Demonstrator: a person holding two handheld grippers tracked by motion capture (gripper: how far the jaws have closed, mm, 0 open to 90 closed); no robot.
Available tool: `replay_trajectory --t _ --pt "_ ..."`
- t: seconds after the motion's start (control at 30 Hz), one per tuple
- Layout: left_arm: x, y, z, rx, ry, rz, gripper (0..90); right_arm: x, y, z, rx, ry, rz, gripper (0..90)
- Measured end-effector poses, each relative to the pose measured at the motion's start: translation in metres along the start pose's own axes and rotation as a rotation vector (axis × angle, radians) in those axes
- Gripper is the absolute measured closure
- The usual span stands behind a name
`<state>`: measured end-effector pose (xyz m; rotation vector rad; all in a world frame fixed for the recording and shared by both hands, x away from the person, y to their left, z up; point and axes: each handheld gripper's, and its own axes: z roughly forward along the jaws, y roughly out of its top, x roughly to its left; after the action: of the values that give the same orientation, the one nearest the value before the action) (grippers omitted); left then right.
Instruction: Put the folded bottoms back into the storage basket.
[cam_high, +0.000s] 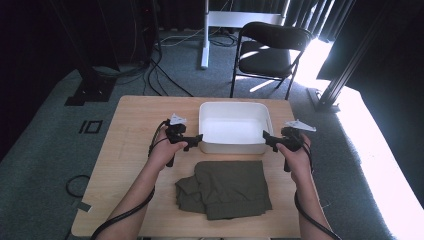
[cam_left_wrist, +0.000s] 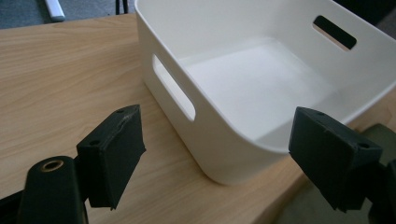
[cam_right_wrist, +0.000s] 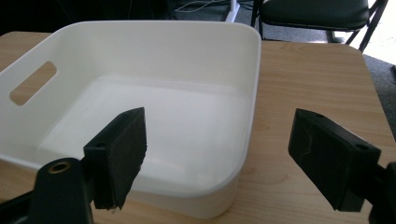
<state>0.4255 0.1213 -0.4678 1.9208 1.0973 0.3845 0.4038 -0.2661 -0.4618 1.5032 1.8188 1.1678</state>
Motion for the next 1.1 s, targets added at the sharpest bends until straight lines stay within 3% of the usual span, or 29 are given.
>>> replay_trajectory --t 0.3,0.6,0.73,0.8,1.1 --pt "-0.005 -0.012 -0.015 0.005 -0.016 0.005 19.6 0.002 -0.008 -0.011 0.007 0.018 -0.025 19.4" --pt "-0.023 -0.028 -0.033 -0.016 -0.038 0.045 19.5 0.019 -0.027 -0.04 -0.046 0.052 -0.089 19.2" --pt "-0.028 -0.034 -0.038 -0.01 -0.027 0.085 17.7 0.023 -0.036 -0.051 -0.055 0.075 -0.083 17.1" --pt "-0.031 -0.039 -0.041 -0.007 -0.041 0.084 17.6 0.025 -0.041 -0.055 -0.058 0.081 -0.083 17.1" --pt "-0.047 -0.058 -0.043 0.02 -0.089 0.106 16.4 0.037 -0.07 -0.055 -0.01 0.131 -0.097 17.1"
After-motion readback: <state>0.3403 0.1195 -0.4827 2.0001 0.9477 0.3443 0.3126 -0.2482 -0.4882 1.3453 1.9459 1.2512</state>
